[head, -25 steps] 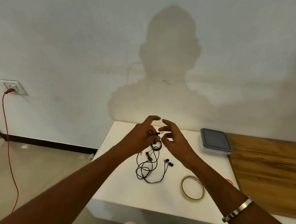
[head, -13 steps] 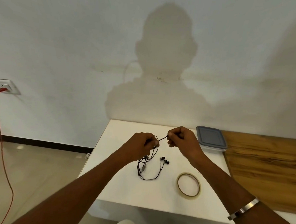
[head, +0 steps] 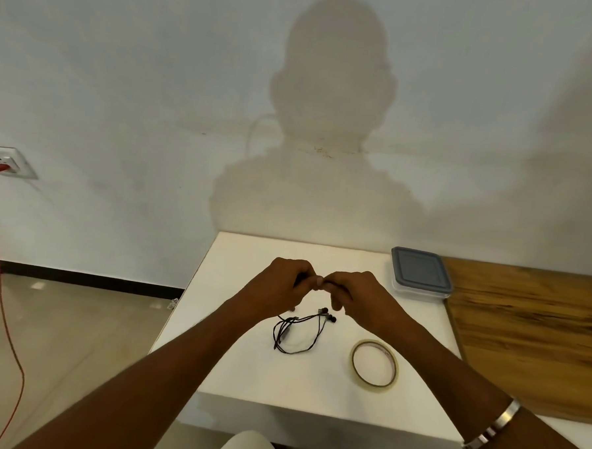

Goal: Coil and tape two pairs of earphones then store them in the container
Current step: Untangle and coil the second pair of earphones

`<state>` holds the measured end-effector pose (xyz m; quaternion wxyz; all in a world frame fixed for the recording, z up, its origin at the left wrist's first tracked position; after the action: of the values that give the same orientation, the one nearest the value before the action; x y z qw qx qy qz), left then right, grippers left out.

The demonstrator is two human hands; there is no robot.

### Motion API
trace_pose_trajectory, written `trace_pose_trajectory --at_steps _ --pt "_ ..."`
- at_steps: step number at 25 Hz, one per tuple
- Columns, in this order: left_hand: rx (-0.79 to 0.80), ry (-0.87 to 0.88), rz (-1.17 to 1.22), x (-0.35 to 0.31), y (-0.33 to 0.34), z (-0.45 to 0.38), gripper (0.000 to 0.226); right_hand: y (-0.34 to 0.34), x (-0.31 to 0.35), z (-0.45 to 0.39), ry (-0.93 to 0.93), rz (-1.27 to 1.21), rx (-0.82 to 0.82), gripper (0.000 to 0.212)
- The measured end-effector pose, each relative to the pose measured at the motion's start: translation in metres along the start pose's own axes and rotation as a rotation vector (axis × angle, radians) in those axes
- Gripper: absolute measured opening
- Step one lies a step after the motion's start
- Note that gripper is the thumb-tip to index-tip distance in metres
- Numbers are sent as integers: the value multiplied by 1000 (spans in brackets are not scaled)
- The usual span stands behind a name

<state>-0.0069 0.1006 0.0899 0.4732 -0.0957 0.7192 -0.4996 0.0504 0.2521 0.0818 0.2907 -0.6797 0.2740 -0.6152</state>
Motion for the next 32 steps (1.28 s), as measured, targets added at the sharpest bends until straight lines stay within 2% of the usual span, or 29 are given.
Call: trace_pose_trajectory --at_steps 3,9,11,13,14,16,18,19,21,24,27,32 --pt "3 -19 16 4 -6 6 23 -10 -10 5 21 46 -58 25" --pt "14 -50 -51 21 -8 10 25 -29 -53 16 158 37 -300 25" --pt "1 -67 -60 23 -7 10 26 -27 -61 19 268 116 -273 23" --pt "-16 -63 -30 18 -5 9 26 -17 -55 19 348 288 -135 27" --pt "-16 -48 -19 14 -3 8 25 -10 -47 19 324 324 -71 38" --pt "-5 -4 -9 6 2 6 23 3 -24 14 164 217 -6 53" --pt "11 3 14 2 7 3 24 13 -2 9 2 115 -16 40" --pt "14 -1 17 3 9 2 24 15 4 6 -21 92 -20 29" --pt "4 -1 -4 5 6 1 22 12 9 3 32 -3 -12 20" --pt "-2 17 -26 4 0 4 20 1 7 2 -25 107 -39 26" --pt "10 7 -22 7 -1 7 21 -10 -1 5 -41 147 -139 25" --pt "11 -31 -74 21 -4 10 26 -31 -24 9 62 78 -275 26"
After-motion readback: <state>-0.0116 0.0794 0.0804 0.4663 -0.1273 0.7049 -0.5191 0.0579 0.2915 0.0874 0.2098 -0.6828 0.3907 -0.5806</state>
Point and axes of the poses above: each hand's wrist, its own z-axis away from the middle knuckle, its own y-axis out of the palm, x = y × z, the point moved 3 cm from there along -z, towards the middle knuckle, and after that the axes turned 7 degrees about -z, right-handed, at the moved point
